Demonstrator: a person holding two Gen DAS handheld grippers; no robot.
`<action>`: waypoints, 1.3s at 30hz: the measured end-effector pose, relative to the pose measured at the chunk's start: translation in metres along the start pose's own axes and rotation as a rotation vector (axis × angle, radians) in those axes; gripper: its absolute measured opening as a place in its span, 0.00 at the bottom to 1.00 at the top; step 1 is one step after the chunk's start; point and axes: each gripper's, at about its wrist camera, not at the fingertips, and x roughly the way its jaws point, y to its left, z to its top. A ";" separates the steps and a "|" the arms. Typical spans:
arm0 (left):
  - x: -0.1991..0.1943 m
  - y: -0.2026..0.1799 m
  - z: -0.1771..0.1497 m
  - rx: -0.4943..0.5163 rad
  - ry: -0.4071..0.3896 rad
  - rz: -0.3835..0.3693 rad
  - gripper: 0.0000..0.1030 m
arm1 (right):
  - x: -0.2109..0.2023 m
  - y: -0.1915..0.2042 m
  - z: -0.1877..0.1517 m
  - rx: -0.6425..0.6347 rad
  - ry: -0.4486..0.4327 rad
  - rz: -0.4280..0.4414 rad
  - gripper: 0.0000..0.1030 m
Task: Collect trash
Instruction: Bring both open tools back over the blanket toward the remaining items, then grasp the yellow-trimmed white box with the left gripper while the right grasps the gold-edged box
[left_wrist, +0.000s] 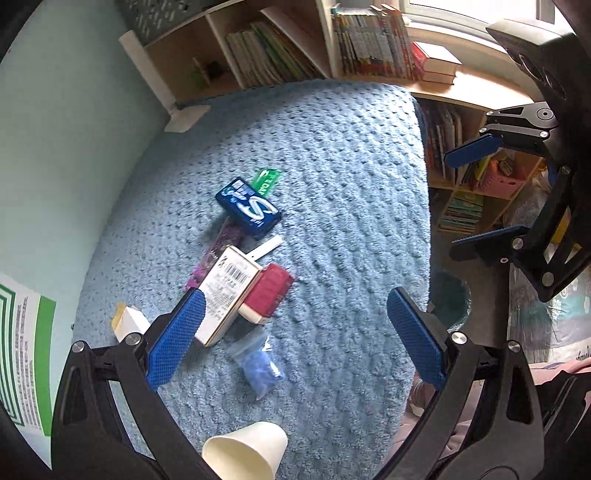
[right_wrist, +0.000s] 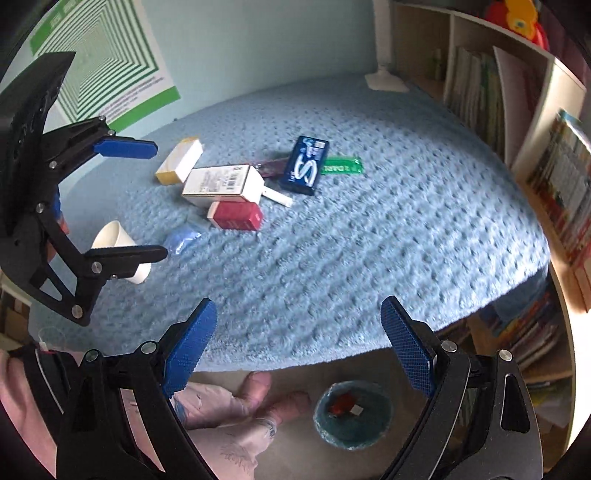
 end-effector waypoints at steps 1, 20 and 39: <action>-0.002 0.007 -0.004 -0.016 -0.001 0.017 0.93 | 0.003 0.004 0.005 -0.021 0.002 0.006 0.87; -0.022 0.100 -0.070 -0.228 0.065 0.178 0.93 | 0.048 0.074 0.078 -0.310 0.035 0.087 0.87; 0.041 0.190 -0.080 -0.353 0.178 0.133 0.93 | 0.139 0.109 0.138 -0.439 0.151 0.123 0.87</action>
